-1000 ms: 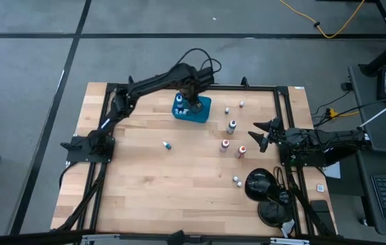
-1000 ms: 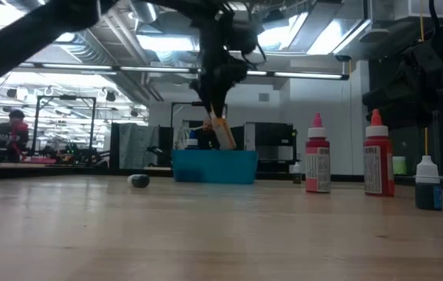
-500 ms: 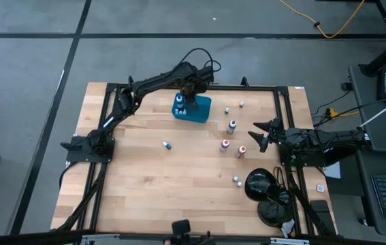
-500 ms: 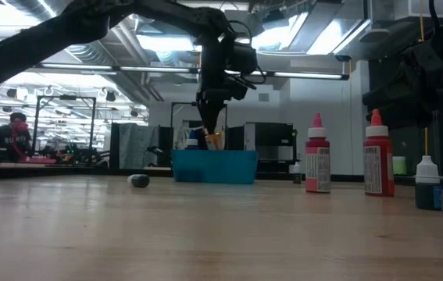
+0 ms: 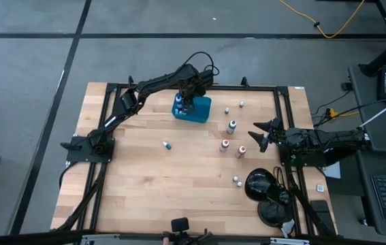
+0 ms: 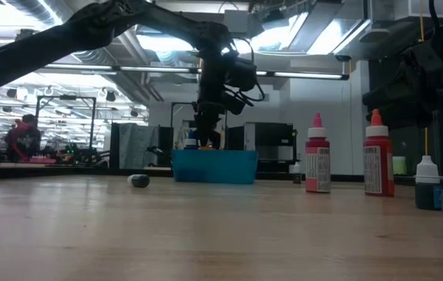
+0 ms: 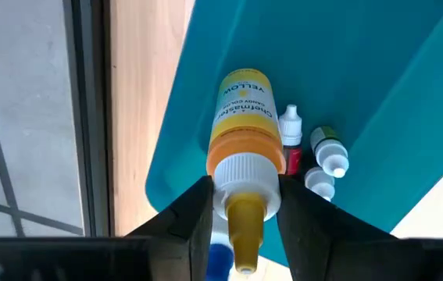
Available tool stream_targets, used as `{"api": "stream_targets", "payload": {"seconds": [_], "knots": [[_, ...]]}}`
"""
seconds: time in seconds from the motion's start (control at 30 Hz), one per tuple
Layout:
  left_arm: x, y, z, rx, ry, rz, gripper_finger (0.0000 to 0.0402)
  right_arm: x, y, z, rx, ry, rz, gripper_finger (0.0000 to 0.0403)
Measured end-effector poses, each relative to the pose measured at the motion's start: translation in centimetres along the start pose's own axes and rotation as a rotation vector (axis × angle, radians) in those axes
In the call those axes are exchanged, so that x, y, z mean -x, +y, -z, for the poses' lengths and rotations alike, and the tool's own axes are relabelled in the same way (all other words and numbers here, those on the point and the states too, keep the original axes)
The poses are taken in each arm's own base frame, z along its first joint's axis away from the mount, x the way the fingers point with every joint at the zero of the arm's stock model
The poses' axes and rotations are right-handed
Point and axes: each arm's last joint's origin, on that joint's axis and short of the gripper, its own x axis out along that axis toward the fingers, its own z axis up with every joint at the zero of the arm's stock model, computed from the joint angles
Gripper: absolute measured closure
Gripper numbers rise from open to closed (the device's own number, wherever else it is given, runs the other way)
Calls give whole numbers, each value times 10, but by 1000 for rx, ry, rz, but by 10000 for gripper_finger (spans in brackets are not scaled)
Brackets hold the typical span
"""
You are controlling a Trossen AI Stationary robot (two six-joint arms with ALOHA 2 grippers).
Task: Pick & Place food coloring
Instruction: Put the large yellow food coloring bottle into the blue bin
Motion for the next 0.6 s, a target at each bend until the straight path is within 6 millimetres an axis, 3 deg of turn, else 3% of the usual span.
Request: {"api": "stream_targets", "payload": {"seconds": [0.6], "knots": [[1,-3,2,16,34,-17,242,0,0,0,0,0,0,108]]}}
